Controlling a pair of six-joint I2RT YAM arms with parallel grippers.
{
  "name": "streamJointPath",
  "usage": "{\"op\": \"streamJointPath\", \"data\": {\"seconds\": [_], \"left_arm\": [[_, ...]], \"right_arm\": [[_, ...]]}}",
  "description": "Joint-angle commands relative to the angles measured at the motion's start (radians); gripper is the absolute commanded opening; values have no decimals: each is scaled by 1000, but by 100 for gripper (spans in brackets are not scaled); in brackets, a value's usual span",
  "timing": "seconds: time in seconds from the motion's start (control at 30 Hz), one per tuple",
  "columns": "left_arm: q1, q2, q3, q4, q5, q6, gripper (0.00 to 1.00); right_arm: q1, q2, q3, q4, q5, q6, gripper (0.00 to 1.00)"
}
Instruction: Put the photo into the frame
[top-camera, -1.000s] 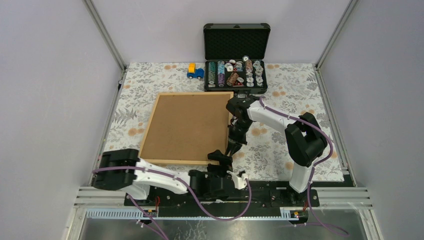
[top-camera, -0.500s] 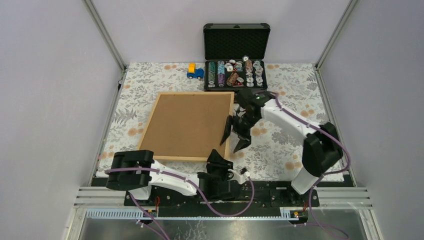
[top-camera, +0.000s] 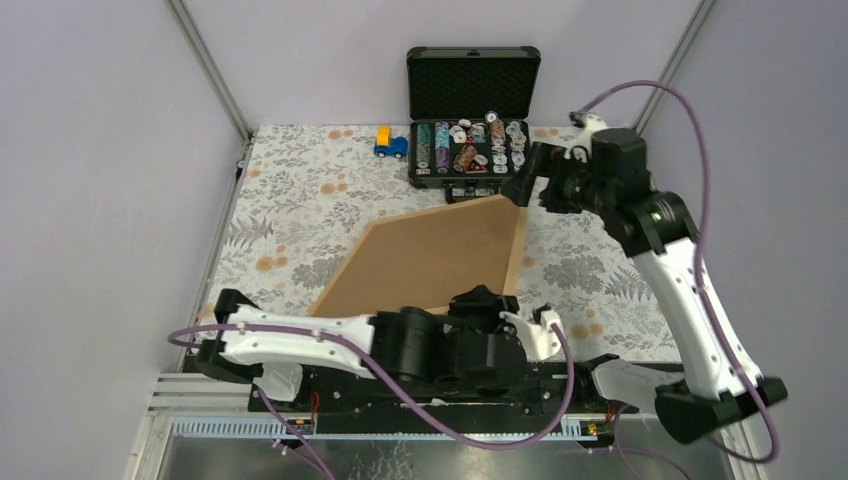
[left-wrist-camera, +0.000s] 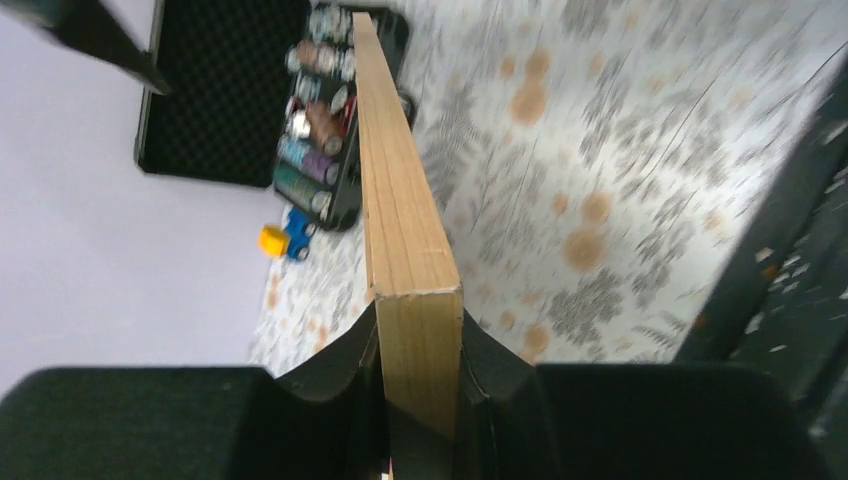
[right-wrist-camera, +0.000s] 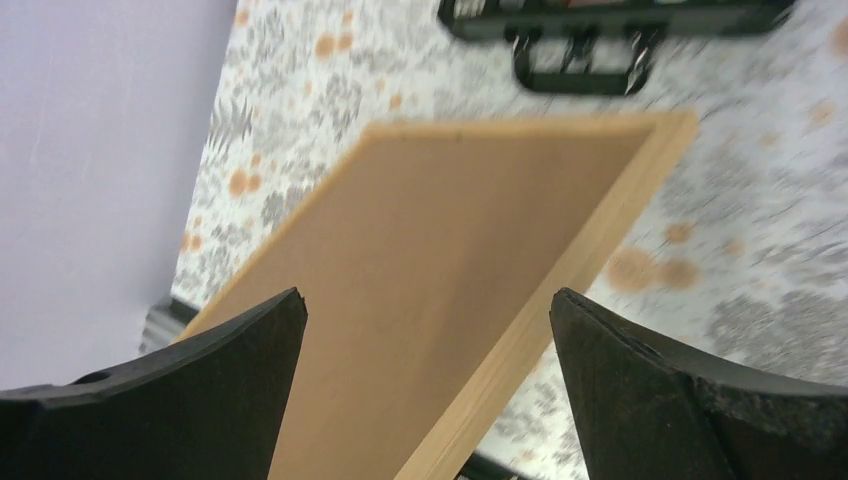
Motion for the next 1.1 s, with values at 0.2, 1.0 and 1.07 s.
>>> {"op": "streamJointPath", "data": {"seconds": [0.2,1.0,1.07], "left_arm": [[336,-119,495,-25,608,-242,0],[1776,-534,-489,915,1649,-1427,0],[1816,-575,-553,876,1623,-1394,0]], "right_arm": [[-112,-35,343,84,293,-111,100],[-113,242,460,53,-26,-16,100],[-113,245,433,53,-34,-18,100]]}}
